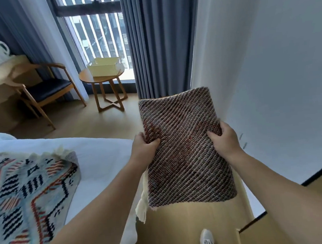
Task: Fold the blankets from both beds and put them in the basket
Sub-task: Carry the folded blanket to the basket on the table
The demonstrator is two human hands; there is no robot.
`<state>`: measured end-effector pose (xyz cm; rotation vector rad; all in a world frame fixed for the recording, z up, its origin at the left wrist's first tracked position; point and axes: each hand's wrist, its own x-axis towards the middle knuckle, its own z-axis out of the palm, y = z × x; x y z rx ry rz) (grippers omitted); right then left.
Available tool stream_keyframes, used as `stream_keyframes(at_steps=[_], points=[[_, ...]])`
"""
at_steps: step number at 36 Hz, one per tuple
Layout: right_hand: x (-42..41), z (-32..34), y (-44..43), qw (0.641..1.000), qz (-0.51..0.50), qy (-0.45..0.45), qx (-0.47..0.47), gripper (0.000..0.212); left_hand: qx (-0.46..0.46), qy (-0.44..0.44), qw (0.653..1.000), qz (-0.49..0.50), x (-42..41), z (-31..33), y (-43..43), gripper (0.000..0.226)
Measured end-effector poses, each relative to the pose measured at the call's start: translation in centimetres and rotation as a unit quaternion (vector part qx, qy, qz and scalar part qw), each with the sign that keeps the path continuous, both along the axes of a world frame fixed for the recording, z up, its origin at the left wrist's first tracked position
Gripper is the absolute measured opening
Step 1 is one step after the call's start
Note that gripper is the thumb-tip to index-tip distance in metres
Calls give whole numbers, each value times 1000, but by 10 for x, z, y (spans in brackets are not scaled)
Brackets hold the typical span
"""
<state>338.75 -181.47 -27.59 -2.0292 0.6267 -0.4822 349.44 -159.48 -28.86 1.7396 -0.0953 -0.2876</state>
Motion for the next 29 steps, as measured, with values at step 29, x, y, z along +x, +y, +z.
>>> stream_keyframes(at_steps=[29], points=[[432, -15, -141, 990, 136, 16, 36, 37, -8, -1, 993, 121, 364, -12, -125, 28]])
